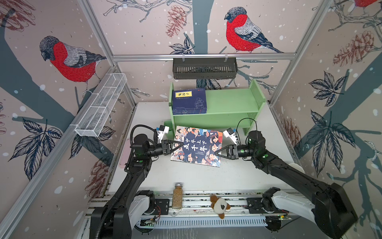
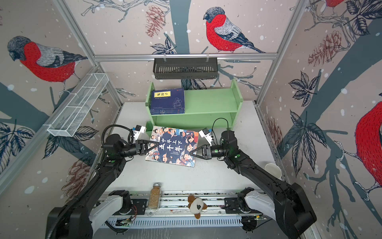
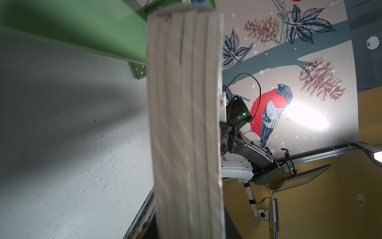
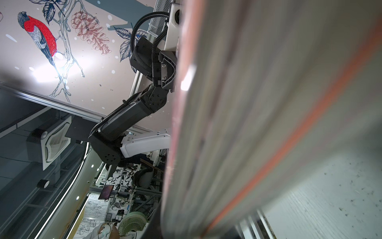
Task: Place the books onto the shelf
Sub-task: 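Carry the upright illustrated book with both grippers toward the shelf's lower opening, then push the held book with both grippers under the shelf's upper tier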
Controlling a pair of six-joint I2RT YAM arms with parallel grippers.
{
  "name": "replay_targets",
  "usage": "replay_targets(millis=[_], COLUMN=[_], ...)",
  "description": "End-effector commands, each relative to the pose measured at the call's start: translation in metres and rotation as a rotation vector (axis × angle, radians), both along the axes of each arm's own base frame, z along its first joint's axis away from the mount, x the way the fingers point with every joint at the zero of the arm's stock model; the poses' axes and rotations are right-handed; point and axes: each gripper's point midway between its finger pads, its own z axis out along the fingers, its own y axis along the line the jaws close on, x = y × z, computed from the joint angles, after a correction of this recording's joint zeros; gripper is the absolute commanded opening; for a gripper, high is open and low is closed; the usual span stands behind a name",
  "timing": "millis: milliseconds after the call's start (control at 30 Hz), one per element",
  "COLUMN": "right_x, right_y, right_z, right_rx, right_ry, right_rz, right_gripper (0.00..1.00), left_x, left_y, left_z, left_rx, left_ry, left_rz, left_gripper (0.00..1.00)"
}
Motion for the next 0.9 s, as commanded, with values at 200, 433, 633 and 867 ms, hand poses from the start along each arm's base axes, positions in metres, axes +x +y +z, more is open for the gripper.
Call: replay_targets(millis=[200, 433, 633, 867], right_x=[0.037, 0.038, 0.04, 0.037], right_y=[-0.024, -0.03, -0.032, -0.019], right_z=[0.0, -0.011, -0.024, -0.025], right_rx=[0.063, 0.078, 0.078, 0.105], right_ry=[-0.041, 0.012, 0.056, 0.076], right_rz=[-0.219, -0.278, -0.345, -0.36], right_gripper=[0.74, 0.81, 0.85, 0.87], left_x=[0.021, 0.038, 0.046, 0.049], left_y=[0.006, 0.009, 0.01, 0.01], left_z=[0.01, 0.01, 0.01, 0.01], left_rx=[-0.011, -0.037, -0.053, -0.067], left_ry=[-0.04, 0.009, 0.033, 0.044], left_rz=[0.094, 0.132, 0.147, 0.149], left_gripper=[0.0, 0.0, 0.0, 0.0])
